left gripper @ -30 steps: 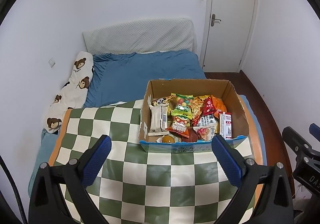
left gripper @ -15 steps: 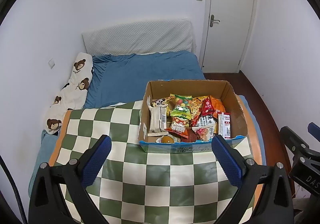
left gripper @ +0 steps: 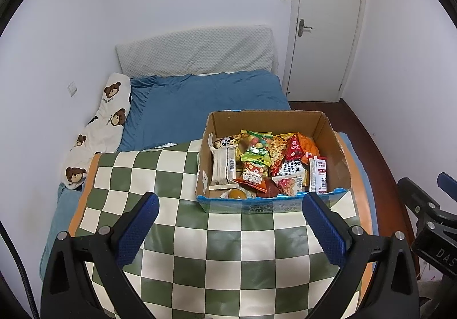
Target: Organize snacks
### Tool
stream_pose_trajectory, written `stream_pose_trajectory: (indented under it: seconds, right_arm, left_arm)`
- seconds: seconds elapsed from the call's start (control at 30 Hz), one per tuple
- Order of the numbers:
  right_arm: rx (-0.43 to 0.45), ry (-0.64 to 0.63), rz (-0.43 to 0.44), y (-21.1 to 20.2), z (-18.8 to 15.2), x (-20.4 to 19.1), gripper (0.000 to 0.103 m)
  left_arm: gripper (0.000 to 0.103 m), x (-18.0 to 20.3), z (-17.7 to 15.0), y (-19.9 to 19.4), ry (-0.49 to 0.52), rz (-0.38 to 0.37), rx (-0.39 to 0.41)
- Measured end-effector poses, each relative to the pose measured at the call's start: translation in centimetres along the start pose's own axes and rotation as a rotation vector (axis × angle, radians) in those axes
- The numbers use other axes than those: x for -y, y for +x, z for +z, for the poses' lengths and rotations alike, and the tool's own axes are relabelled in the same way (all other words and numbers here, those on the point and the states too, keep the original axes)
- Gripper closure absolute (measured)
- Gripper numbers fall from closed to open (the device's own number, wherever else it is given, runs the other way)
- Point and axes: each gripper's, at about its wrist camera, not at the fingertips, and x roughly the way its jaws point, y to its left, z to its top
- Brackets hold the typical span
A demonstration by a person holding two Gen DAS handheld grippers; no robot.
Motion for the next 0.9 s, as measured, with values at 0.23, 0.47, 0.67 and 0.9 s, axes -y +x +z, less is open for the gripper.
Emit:
stream_pose_trajectory:
  seconds: [0.23, 0.47, 0.67, 0.9]
  right_arm:
    - [-0.002, 0.001, -0.001, -0.19, -0.31, 0.04, 0.0]
    - [-0.002, 0.0, 0.0, -0.15, -0.32, 0.04, 0.0]
    - [-0.002, 0.004, 0.001, -0.17, -0.37, 0.08, 0.0]
    - [-0.003, 0.001, 0.002, -0.18, -0.35, 0.05, 0.0]
  left_arm:
    - [0.0, -0.06, -0.19, -0.13, 0.006, -0.002, 0.002]
    - [0.0, -0.04, -0.16, -0.1, 0.007, -0.003, 0.003]
    - [0.0, -0.09, -0.2, -0.35, 0.015, -0.011, 0.005]
    - [0.0, -0.05, -0.22, -0.42, 0.017, -0.011, 0.005]
